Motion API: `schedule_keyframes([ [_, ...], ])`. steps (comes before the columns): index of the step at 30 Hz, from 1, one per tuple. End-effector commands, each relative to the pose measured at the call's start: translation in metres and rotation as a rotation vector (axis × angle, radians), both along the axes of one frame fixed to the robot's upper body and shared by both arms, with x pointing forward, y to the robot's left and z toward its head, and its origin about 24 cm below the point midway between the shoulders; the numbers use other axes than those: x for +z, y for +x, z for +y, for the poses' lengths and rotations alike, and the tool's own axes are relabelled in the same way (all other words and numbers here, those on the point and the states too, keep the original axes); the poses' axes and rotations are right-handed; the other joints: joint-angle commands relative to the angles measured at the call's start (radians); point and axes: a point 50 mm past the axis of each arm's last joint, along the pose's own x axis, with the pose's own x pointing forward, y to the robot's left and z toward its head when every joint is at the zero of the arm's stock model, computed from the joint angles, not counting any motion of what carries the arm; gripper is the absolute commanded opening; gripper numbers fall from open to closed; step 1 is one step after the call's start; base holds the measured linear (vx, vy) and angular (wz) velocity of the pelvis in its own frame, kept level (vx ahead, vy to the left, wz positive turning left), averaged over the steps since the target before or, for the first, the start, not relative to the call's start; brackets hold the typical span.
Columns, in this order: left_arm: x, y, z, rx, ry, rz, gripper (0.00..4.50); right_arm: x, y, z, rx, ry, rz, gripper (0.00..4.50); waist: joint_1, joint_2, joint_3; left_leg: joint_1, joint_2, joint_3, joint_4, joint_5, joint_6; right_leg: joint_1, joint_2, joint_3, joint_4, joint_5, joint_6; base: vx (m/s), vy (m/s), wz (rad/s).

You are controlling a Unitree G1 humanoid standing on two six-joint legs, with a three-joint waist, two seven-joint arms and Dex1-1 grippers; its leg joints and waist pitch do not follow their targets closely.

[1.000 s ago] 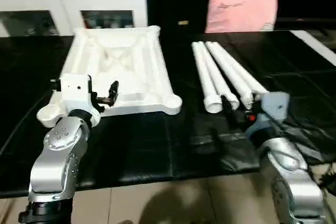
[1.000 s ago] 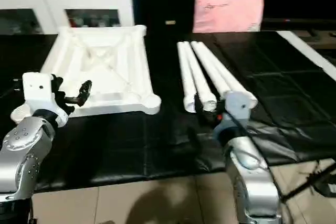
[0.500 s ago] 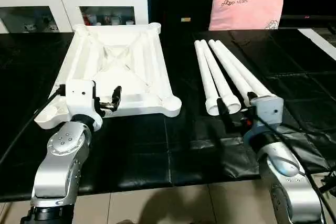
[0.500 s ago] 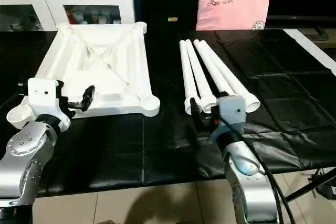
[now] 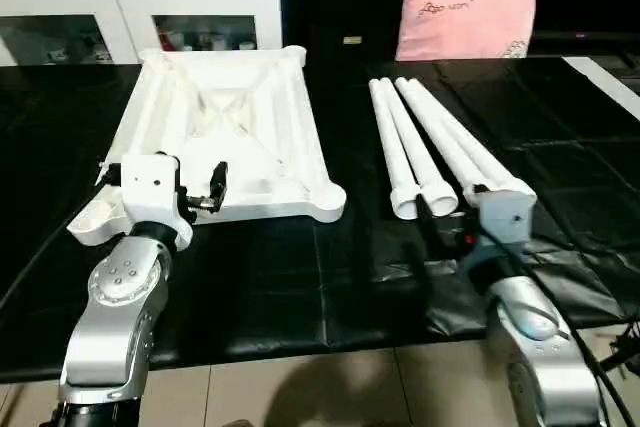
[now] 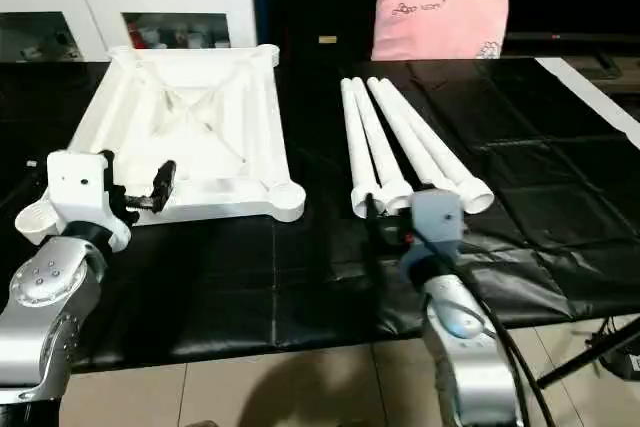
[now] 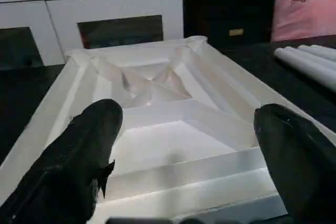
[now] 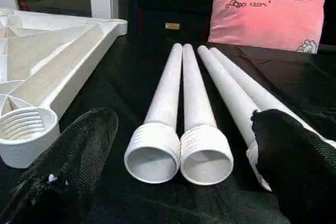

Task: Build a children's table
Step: Move to table

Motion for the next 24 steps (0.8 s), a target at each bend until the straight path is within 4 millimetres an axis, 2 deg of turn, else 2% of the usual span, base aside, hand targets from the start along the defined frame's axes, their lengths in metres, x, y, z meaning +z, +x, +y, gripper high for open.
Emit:
schedule_keyframes([
  [1,0.006,-0.002,-0.004,-0.036,0.007,-0.028,4.5,0.0,-0.001,0.001,0.029,-0.006,0.006,4.5,0.001,0.0,-0.052,0.008,0.055,-0.022,-0.082,-0.386,-0.003,0.022,-0.061,0.052,-0.088,-0.369,-0.106,0.0,0.0,0.0],
  [2,0.005,-0.002,-0.004,-0.039,0.005,-0.028,4.5,0.0,-0.002,0.004,0.054,-0.011,0.003,4.5,0.002,0.0,-0.052,0.008,0.055,-0.021,-0.082,-0.381,0.0,0.022,-0.062,0.053,-0.088,-0.368,-0.107,0.0,0.0,0.0],
  [3,0.005,-0.002,-0.005,-0.039,0.005,-0.028,4.5,0.001,-0.002,0.006,0.07,-0.016,0.0,4.5,0.001,-0.005,-0.052,0.007,0.055,-0.021,-0.081,-0.381,0.002,0.023,-0.062,0.052,-0.089,-0.373,-0.107,0.0,0.0,0.0],
  [4,0.004,-0.002,-0.005,-0.039,0.005,-0.027,4.5,0.001,-0.002,0.007,0.078,-0.019,-0.001,4.5,0.002,-0.003,-0.052,0.007,0.055,-0.02,-0.081,-0.375,0.003,0.023,-0.063,0.052,-0.088,-0.378,-0.108,0.0,0.0,0.0],
  [5,0.003,-0.003,-0.005,-0.039,0.006,-0.024,4.5,0.002,-0.002,0.009,0.097,-0.006,-0.001,4.5,0.016,-0.017,-0.045,-0.052,0.033,-0.057,-0.099,-0.361,0.059,0.068,-0.086,0.009,-0.073,-0.373,-0.115,0.0,0.0,0.0],
  [6,0.002,-0.004,-0.005,-0.038,0.006,-0.022,4.5,0.002,-0.002,0.011,0.109,0.003,0.0,4.5,0.006,0.0,-0.051,-0.057,0.026,-0.075,-0.095,-0.382,0.092,0.071,-0.094,-0.016,-0.083,-0.438,-0.107,-0.017,-0.01,0.24],
  [7,0.001,-0.005,-0.005,-0.036,0.006,-0.019,4.5,0.003,-0.002,0.012,0.117,0.004,-0.002,4.5,0.005,0.001,-0.054,-0.053,0.024,-0.08,-0.084,-0.367,0.103,0.068,-0.106,-0.021,-0.087,-0.434,-0.124,0.001,-0.019,0.47],
  [8,0.001,-0.005,-0.005,-0.036,0.006,-0.019,4.5,0.003,-0.002,0.012,0.117,0.004,-0.002,4.5,0.004,0.007,-0.057,-0.054,0.023,-0.088,-0.076,-0.339,0.116,0.071,-0.111,-0.029,-0.088,-0.406,-0.147,0.001,-0.019,0.47],
  [9,-0.001,-0.006,-0.003,-0.029,0.005,-0.014,4.5,0.003,-0.002,0.015,0.135,0.004,0.001,4.5,0.007,0.013,-0.058,-0.067,0.02,-0.104,-0.072,-0.256,0.152,0.082,-0.108,-0.052,-0.083,-0.319,-0.18,0.001,-0.026,0.48],
  [10,-0.002,-0.007,-0.002,-0.022,0.006,-0.012,4.5,0.003,-0.001,0.017,0.15,0.002,0.0,4.5,0.005,0.013,-0.051,-0.065,0.021,-0.11,-0.074,-0.286,0.151,0.079,-0.105,-0.059,-0.081,-0.329,-0.182,0.009,-0.026,0.44],
  [11,-0.003,-0.007,0.0,-0.016,0.008,-0.012,4.5,0.003,-0.001,0.019,0.166,0.001,-0.002,4.5,0.004,0.015,-0.044,-0.071,0.02,-0.12,-0.081,-0.388,0.114,0.094,-0.104,-0.068,-0.078,-0.408,-0.164,0.009,-0.026,0.44],
  [12,-0.003,-0.007,0.0,-0.015,0.009,-0.013,4.5,0.003,-0.001,0.019,0.168,0.0,-0.003,4.5,0.004,0.019,-0.037,-0.066,0.015,-0.126,-0.09,-0.545,0.04,0.099,-0.107,-0.072,-0.084,-0.53,-0.133,0.016,-0.024,0.45],
  [13,-0.002,-0.006,0.0,-0.014,0.011,-0.016,4.5,0.003,0.0,0.02,0.162,0.012,-0.005,4.5,-0.01,0.012,-0.037,0.029,0.057,-0.104,-0.059,-0.689,-0.038,0.04,-0.097,-0.035,-0.105,-0.64,-0.106,0.02,-0.036,0.48],
  [14,-0.002,-0.006,0.0,-0.014,0.011,-0.016,4.5,0.003,0.0,0.02,0.162,0.012,-0.005,4.5,-0.013,-0.001,-0.018,0.066,0.056,-0.101,-0.038,-0.767,-0.063,0.014,-0.103,-0.05,-0.138,-0.719,-0.092,0.02,-0.036,0.48],
  [15,-0.001,-0.006,0.0,-0.014,0.012,-0.017,4.5,0.002,0.001,0.019,0.155,0.022,0.006,4.5,-0.008,0.01,-0.005,0.092,0.057,-0.088,-0.041,-0.822,-0.09,0.016,-0.083,-0.06,-0.15,-0.738,-0.079,0.038,-0.033,0.27],
  [16,-0.001,-0.006,0.0,-0.014,0.012,-0.019,4.5,0.001,0.002,0.018,0.151,0.018,0.018,4.5,-0.017,0.007,0.0,0.083,0.062,-0.088,-0.06,-0.854,-0.092,0.035,-0.068,-0.073,-0.143,-0.73,-0.064,0.054,-0.005,0.0],
  [17,-0.001,-0.006,0.0,-0.014,0.013,-0.021,4.5,0.0,0.002,0.017,0.148,0.013,0.027,4.5,-0.014,0.018,0.003,0.049,0.081,-0.088,-0.12,-0.936,-0.108,0.087,-0.042,-0.067,-0.085,-0.631,-0.054,0.054,-0.005,0.0],
  [18,-0.001,-0.006,0.0,-0.018,0.015,-0.021,4.5,-0.001,0.003,0.017,0.15,0.009,0.031,4.5,-0.01,0.018,-0.012,0.03,0.093,-0.086,-0.162,-0.961,-0.093,0.135,-0.032,-0.034,0.015,-0.443,-0.06,0.0,0.0,0.0],
  [19,-0.001,-0.006,-0.001,-0.024,0.017,-0.022,4.5,-0.001,0.003,0.017,0.154,0.006,0.034,4.5,0.0,0.012,-0.002,0.047,0.08,-0.056,-0.153,-0.942,-0.099,0.109,-0.045,-0.013,-0.028,-0.531,-0.066,0.0,0.0,0.0],
  [20,-0.001,-0.006,-0.001,-0.024,0.017,-0.022,4.5,-0.001,0.003,0.017,0.154,0.006,0.034,4.5,0.0,0.012,-0.002,0.047,0.08,-0.056,-0.153,-0.942,-0.099,0.109,-0.045,-0.013,-0.028,-0.531,-0.066,0.0,0.0,0.0],
  [21,-0.001,-0.006,-0.001,-0.026,0.017,-0.022,4.5,-0.001,0.002,0.017,0.156,0.005,0.036,4.5,0.0,-0.02,0.001,0.094,0.029,-0.028,-0.003,-0.656,-0.065,0.057,-0.136,0.01,-0.176,-0.995,-0.037,0.08,-0.051,-0.01],
  [22,-0.001,-0.006,-0.002,-0.028,0.017,-0.023,4.5,-0.001,0.003,0.017,0.156,0.01,0.041,4.5,0.006,-0.029,-0.012,0.023,0.035,-0.03,0.015,-0.424,-0.007,0.126,-0.17,0.029,-0.177,-1.069,-0.02,0.139,-0.002,-0.21],
  [23,-0.001,-0.006,-0.002,-0.028,0.017,-0.023,4.5,-0.001,0.003,0.017,0.156,0.01,0.041,4.5,0.012,-0.026,-0.019,-0.007,0.041,-0.031,0.002,-0.35,0.0,0.153,-0.165,0.023,-0.168,-1.037,-0.014,0.139,-0.002,-0.21],
  [24,-0.001,-0.005,-0.002,-0.029,0.016,-0.024,4.5,-0.002,0.003,0.017,0.157,0.022,0.049,4.5,0.02,-0.021,-0.035,-0.007,0.043,-0.028,-0.014,-0.299,0.005,0.16,-0.148,0.025,-0.159,-0.944,-0.023,0.15,0.023,-0.16],
])
